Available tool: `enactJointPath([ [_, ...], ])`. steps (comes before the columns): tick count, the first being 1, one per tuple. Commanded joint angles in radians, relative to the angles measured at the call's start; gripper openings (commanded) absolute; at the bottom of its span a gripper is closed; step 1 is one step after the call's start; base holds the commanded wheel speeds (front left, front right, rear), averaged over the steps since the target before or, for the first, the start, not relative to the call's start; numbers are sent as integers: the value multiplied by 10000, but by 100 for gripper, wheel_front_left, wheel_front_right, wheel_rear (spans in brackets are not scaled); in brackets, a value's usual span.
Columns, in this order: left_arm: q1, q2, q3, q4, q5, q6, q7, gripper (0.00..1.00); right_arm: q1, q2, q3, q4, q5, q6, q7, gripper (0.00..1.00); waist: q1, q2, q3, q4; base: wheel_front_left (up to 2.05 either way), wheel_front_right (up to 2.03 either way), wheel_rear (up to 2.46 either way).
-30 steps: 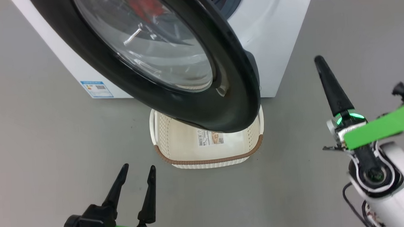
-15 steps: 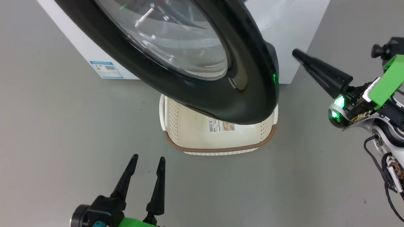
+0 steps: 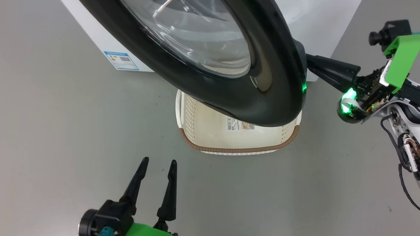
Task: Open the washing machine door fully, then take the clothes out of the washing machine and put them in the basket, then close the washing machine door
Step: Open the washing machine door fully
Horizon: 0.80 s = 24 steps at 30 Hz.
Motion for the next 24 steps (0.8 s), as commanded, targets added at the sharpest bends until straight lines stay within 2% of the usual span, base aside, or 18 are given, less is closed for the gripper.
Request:
enactJointPath([
  [1, -210, 97, 255, -243, -41, 57, -92, 100, -245, 85, 48, -177, 130, 6, 126, 0, 0, 0, 16, 25, 0, 0, 0],
  [11, -216, 97, 134, -206, -157, 120, -92, 100, -377, 493, 308, -194, 89, 6, 978, 0, 0, 0, -133, 141, 0, 0, 0],
  [24, 69, 97, 95, -200, -164, 113, -92, 100, 387, 942, 726, -843, -260, 6, 1422, 0, 0, 0, -711, 480, 0, 0, 0],
])
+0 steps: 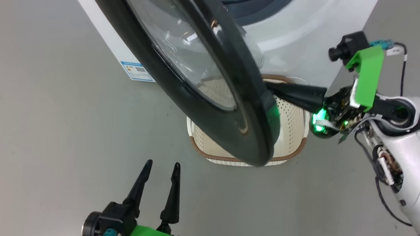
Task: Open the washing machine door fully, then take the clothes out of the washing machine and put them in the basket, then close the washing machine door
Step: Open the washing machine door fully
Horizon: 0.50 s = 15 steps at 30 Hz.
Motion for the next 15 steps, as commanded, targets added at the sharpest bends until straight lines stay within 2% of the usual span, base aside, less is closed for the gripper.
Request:
enactJointPath([
  [1, 54, 97, 316, -216, -54, 28, -92, 100, 217, 207, 211, -350, -116, 6, 125, 0, 0, 0, -127, 107, 0, 0, 0],
  [15, 476, 97, 478, -378, -26, 21, -92, 100, 1046, 647, 491, -734, -406, 6, 145, 0, 0, 0, -706, 732, 0, 0, 0],
])
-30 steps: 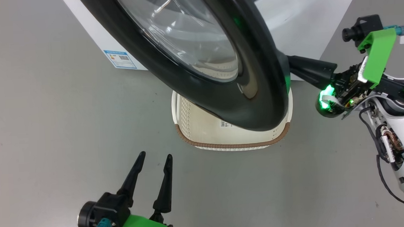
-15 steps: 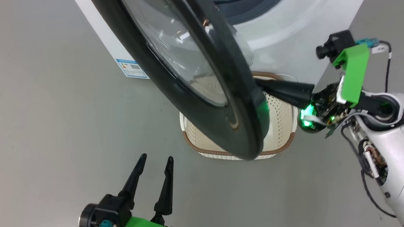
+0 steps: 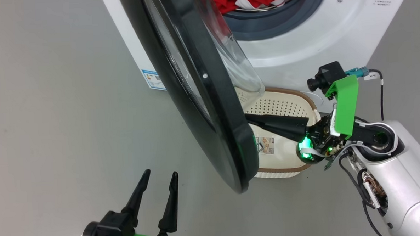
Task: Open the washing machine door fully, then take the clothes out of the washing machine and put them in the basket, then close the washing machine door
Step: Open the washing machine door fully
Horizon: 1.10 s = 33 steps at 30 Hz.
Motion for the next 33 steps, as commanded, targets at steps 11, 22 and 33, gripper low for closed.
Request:
enactJointPath([
  [11, 201, 95, 384, -478, -103, 87, -92, 100, 374, 548, 252, -359, -389, 6, -52, 0, 0, 0, -400, 780, 0, 0, 0],
  [22, 387, 95, 430, -592, -143, 140, -92, 100, 452, 880, 213, -238, -639, 6, -114, 0, 0, 0, -584, 1384, 0, 0, 0],
  [33, 486, 95, 549, -673, -120, 262, -92, 100, 536, 1153, 225, -269, -750, 6, -117, 0, 0, 0, -682, 1770, 0, 0, 0],
])
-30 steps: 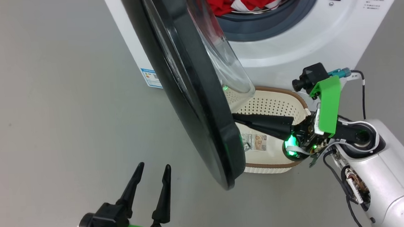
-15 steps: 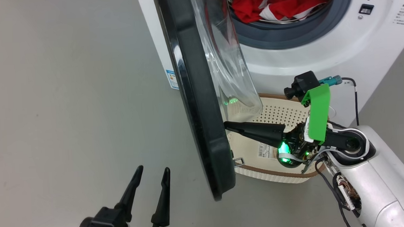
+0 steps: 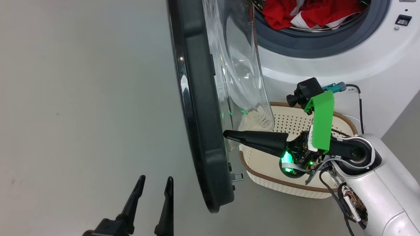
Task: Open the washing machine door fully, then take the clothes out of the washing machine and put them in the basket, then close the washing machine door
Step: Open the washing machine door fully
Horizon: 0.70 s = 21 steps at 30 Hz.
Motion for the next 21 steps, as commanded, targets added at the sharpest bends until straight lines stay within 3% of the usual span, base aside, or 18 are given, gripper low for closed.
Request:
enactJointPath([
  [1, 37, 91, 384, -309, -53, 81, -92, 100, 81, 314, 125, -293, -143, 6, -20, 0, 0, 0, -28, 85, 0, 0, 0],
  [21, 141, 91, 499, -415, -70, 141, -92, 100, 185, 440, 82, -292, -459, 6, -204, 0, 0, 0, -93, 225, 0, 0, 0],
])
